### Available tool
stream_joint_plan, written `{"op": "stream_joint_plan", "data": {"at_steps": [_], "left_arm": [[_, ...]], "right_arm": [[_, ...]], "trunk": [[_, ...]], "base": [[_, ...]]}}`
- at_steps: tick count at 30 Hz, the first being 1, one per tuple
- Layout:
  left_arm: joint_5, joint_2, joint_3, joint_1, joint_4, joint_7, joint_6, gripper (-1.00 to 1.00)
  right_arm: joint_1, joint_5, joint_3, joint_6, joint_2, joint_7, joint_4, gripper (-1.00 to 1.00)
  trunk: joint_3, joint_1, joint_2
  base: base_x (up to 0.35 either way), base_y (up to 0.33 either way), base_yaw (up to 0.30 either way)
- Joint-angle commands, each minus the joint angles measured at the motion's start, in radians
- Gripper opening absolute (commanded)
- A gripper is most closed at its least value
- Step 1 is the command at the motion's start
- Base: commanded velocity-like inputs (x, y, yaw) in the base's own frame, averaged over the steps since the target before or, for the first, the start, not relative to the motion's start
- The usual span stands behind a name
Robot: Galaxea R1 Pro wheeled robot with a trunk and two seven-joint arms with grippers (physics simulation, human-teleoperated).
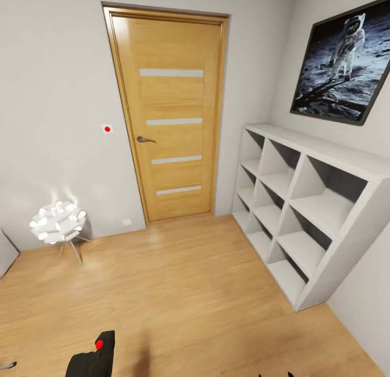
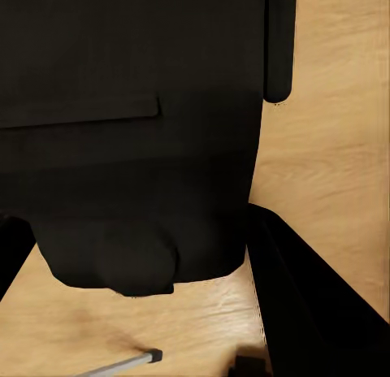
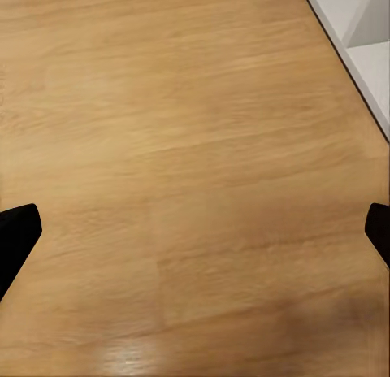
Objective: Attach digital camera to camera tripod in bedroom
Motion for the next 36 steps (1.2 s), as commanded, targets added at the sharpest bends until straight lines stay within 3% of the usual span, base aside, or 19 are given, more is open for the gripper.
{"op": "stream_joint_plan", "data": {"at_steps": [1, 9, 36], "left_arm": [[0.001, 0.000, -0.009, -0.001, 0.000, 0.007, -0.002, -1.00], [0.001, 0.000, -0.008, -0.001, 0.000, 0.007, -0.002, -1.00], [0.001, 0.001, -0.009, -0.001, 0.000, 0.009, -0.002, -1.00]], "right_arm": [[-0.001, -0.002, -0.003, -0.003, 0.000, 0.006, 0.000, 1.00], [-0.001, -0.002, -0.002, -0.003, 0.000, 0.006, 0.000, 1.00], [-0.001, -0.002, -0.002, -0.003, 0.000, -0.021, 0.000, 1.00]], "trunk": [[-0.002, 0.001, -0.002], [-0.002, 0.001, -0.002], [-0.002, 0.001, -0.002]], "base": [[0.289, -0.222, 0.281], [0.297, -0.188, 0.286], [0.341, -0.045, 0.287]]}}
